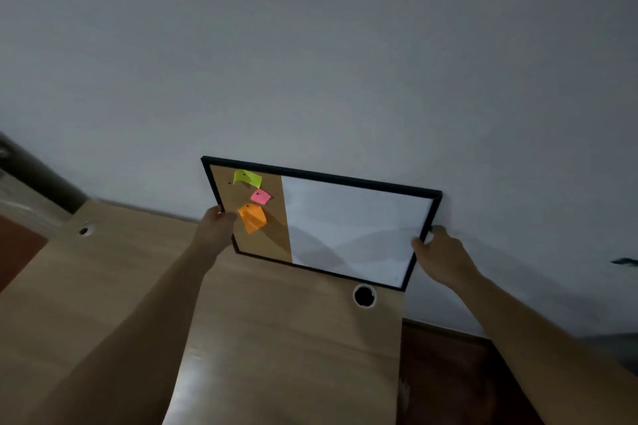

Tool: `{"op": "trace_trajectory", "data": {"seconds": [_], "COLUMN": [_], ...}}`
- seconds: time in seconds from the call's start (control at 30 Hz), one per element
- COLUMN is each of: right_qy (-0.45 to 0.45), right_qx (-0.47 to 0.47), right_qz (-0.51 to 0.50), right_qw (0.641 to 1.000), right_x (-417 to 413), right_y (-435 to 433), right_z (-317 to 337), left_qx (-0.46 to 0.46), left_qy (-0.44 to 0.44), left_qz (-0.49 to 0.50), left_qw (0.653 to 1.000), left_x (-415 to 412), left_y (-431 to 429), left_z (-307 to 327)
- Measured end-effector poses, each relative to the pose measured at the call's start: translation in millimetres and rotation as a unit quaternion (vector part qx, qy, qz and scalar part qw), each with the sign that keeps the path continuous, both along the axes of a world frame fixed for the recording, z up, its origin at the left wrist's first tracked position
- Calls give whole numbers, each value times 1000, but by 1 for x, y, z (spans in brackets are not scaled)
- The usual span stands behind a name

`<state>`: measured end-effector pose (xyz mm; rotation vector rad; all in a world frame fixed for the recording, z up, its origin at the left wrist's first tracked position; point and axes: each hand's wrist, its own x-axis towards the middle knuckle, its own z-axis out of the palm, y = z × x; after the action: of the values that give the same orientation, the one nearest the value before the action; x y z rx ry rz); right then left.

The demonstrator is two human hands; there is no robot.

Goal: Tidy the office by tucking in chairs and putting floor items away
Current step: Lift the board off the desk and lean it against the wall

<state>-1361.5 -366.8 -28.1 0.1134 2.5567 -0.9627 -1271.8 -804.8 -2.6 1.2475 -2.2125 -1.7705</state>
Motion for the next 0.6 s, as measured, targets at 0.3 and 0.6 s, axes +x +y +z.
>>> {"op": "trace_trajectory", "data": {"seconds": [0.3, 0.6], "right_qy": [-5, 10], "right_qx": [10, 42], "right_qz": [29, 16], "right_qw": [999, 999], "right_x": [-32, -6], "right_y": [4, 26], "right_z": [-24, -17], "left_qx": [-96, -236], "left_qy": [-1, 6], "left_qz": [-6, -37], "left_qw": [995, 971], "left_x": [-65, -6], "left_y": [-52, -33], "left_z": [-21, -25]}}
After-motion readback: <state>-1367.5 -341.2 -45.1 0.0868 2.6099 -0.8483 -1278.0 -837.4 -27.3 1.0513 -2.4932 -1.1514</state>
